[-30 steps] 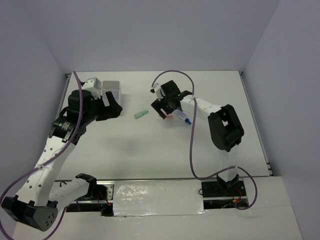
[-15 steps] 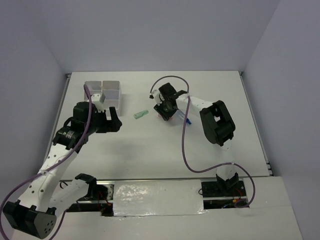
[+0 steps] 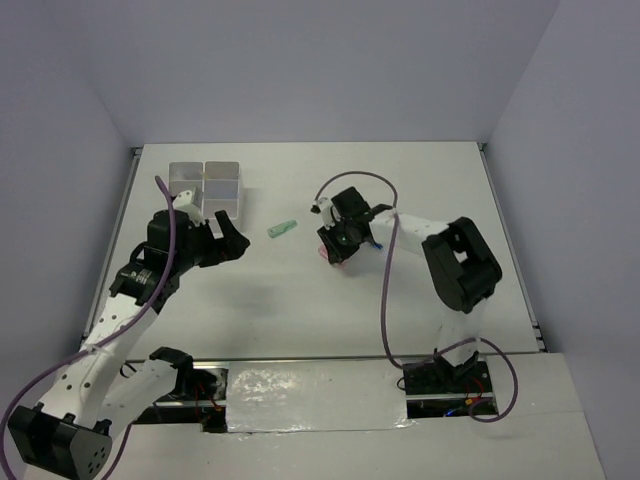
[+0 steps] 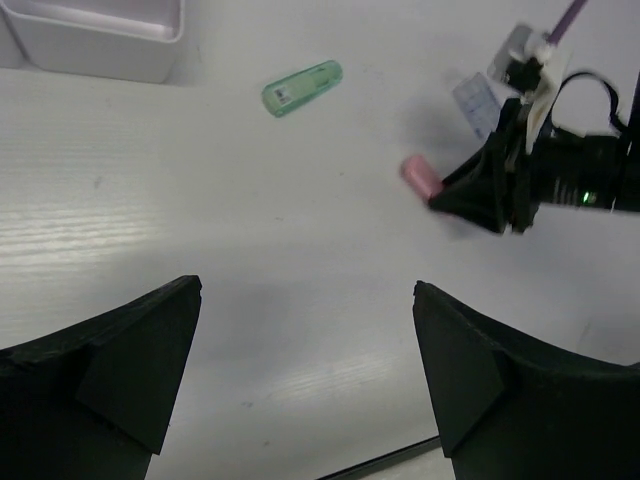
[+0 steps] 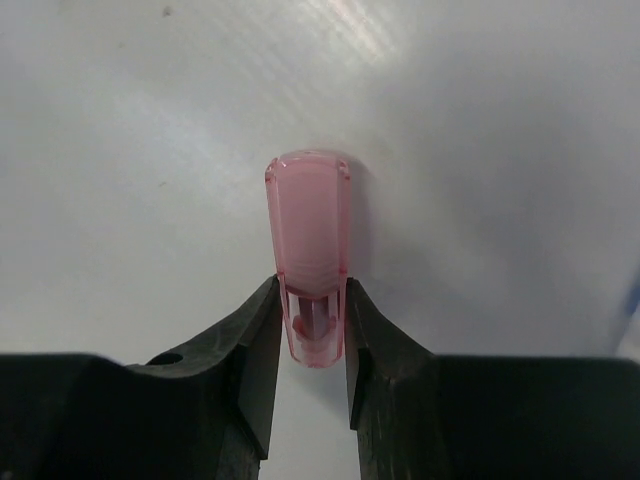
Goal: Sort the stationery into containers
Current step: Pick up the stationery from the center of the board.
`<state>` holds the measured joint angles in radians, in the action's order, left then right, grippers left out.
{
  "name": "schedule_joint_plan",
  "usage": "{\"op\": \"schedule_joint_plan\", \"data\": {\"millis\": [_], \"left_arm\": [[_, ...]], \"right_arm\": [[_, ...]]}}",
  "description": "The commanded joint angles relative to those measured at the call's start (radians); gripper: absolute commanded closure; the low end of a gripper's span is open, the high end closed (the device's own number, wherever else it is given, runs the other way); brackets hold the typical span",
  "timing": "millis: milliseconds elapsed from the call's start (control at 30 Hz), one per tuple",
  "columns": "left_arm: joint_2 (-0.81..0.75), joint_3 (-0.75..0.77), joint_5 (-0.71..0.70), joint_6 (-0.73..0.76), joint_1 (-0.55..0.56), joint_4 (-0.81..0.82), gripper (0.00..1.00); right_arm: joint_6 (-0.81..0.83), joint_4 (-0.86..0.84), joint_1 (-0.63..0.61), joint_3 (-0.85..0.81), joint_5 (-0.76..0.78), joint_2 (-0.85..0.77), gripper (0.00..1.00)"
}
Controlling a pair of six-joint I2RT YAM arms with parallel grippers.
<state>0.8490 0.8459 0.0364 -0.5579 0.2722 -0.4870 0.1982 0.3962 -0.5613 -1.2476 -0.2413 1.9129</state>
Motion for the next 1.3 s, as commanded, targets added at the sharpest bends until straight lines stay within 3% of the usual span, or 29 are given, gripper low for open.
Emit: {"op": "schedule_joint_plan", "data": {"millis": [0, 133, 200, 333, 400, 800, 1033, 1067, 1100, 1133, 1167, 1267], "left_arm": [[0.005, -0.053, 0.11, -0.172, -0.001, 0.204, 0.01], [0.031, -0.108, 0.213, -0.312, 0.005, 0.407, 0.01], [0.053, -0.113, 0.246, -0.367, 0.034, 0.479, 0.01], [0.126, -0.05, 0.162, -0.393, 0.128, 0.456, 0.04], [0.142, -0.03, 0.139, -0.395, 0.154, 0.435, 0.05], [0.176, -0.056, 0.151, -0.415, 0.188, 0.462, 0.43], [0.209, -0.047, 0.187, -0.409, 0.199, 0.478, 0.41], [0.213, -0.048, 0.192, -0.408, 0.2, 0.478, 0.5], [0.216, -0.048, 0.197, -0.408, 0.202, 0.508, 0.7], [0.216, -0.045, 0.198, -0.408, 0.203, 0.51, 0.8], [0.222, -0.042, 0.198, -0.402, 0.203, 0.508, 1.0], [0.245, 0.001, 0.181, -0.364, 0.203, 0.463, 1.0]], "right_arm": [[-0.294, -0.215, -0.055, 0.13, 0.006, -0.224, 0.99], [-0.548, -0.485, -0.194, 0.325, 0.095, -0.415, 1.0], [-0.621, -0.478, -0.261, 0.326, 0.201, -0.462, 1.0], [-0.695, -0.451, -0.379, 0.293, 0.35, -0.512, 1.0], [-0.697, -0.459, -0.426, 0.287, 0.423, -0.537, 1.0], [-0.655, -0.425, -0.45, 0.221, 0.456, -0.557, 1.0], [-0.623, -0.422, -0.448, 0.174, 0.431, -0.526, 1.0], [-0.62, -0.421, -0.448, 0.169, 0.431, -0.522, 1.0], [-0.614, -0.419, -0.45, 0.162, 0.433, -0.516, 1.0], [-0.609, -0.425, -0.45, 0.159, 0.425, -0.511, 1.0], [-0.6, -0.427, -0.451, 0.154, 0.419, -0.505, 1.0], [-0.588, -0.447, -0.433, 0.158, 0.383, -0.486, 0.91]]}}
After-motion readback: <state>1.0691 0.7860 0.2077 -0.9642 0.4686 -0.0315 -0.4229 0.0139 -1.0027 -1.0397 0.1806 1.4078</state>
